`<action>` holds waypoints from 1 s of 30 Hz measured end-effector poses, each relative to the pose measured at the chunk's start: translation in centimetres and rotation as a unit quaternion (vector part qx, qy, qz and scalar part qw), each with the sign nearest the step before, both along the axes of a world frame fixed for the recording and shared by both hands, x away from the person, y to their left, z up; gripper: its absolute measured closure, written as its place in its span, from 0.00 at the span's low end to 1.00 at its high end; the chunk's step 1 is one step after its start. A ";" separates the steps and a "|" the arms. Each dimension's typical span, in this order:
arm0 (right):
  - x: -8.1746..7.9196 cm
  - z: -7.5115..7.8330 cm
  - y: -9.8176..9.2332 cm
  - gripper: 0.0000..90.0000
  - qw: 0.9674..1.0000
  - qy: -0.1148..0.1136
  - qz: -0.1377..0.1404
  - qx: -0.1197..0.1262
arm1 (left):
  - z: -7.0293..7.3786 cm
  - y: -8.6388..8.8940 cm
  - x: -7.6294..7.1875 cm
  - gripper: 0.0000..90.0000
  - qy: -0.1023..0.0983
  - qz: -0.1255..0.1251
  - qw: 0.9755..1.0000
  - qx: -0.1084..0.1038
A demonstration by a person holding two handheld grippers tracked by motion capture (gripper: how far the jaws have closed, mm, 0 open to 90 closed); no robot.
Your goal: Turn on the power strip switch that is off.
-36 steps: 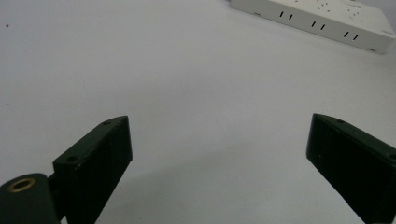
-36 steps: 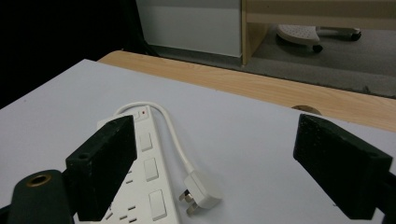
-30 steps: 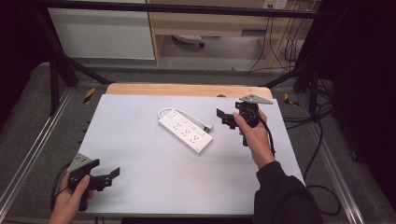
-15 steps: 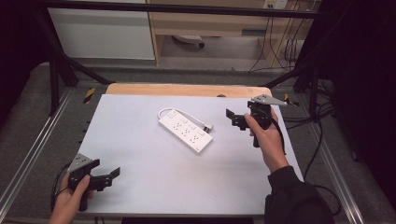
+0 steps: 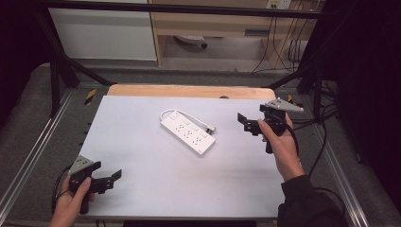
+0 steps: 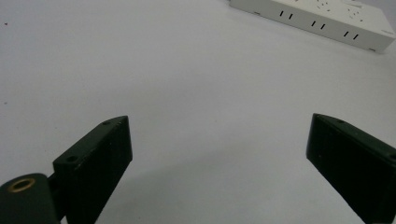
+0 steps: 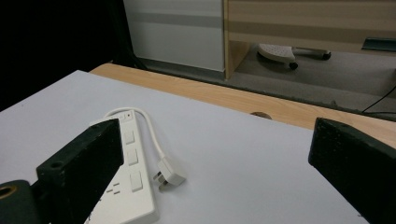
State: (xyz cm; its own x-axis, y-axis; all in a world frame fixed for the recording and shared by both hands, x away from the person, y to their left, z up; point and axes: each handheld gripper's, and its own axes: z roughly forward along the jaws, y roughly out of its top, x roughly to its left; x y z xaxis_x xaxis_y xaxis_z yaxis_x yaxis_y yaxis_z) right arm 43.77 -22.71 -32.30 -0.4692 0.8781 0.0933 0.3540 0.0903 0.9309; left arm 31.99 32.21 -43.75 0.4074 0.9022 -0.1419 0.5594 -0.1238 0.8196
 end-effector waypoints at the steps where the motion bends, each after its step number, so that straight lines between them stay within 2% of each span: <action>1: -0.1 0.0 -0.1 0.04 1.000 -0.001 0.000 0.000 | 0.0 0.0 0.0 0.08 0.000 0.000 1.000 0.000; 7: -1.1 -0.3 -1.1 0.05 1.000 -0.001 -0.002 -0.002 | 0.0 0.0 0.0 0.08 0.000 0.001 1.000 0.000; 12: -2.3 -1.4 -2.0 0.05 1.000 0.005 -0.003 -0.003 | 0.0 0.0 0.0 0.08 -0.001 0.002 1.000 0.000; 23: -5.1 -5.3 -4.1 0.06 1.000 0.016 -0.018 -0.015 | 0.0 0.1 0.0 0.08 -0.002 0.005 1.000 0.000; 27: -5.8 -7.2 -5.0 0.06 0.999 0.027 -0.027 -0.014 | 0.0 0.1 0.0 0.08 -0.001 0.006 1.000 0.000; 28: -6.1 -8.1 -5.5 0.06 0.999 0.034 -0.033 -0.014 | 0.0 0.1 0.0 0.08 -0.001 0.006 1.000 0.000; 30: -6.2 -8.5 -5.7 0.06 0.999 0.036 -0.036 -0.015 | 0.0 0.1 0.0 0.08 -0.001 0.006 1.000 0.001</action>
State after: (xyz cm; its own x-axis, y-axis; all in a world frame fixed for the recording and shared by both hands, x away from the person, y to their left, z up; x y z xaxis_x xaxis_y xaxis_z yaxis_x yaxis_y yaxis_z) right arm 37.54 -28.45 -40.78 -0.3985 0.9119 0.0980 0.4271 0.0899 0.8997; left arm 31.97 32.28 -43.78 0.3963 0.9074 -0.1402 0.5595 -0.1176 0.8205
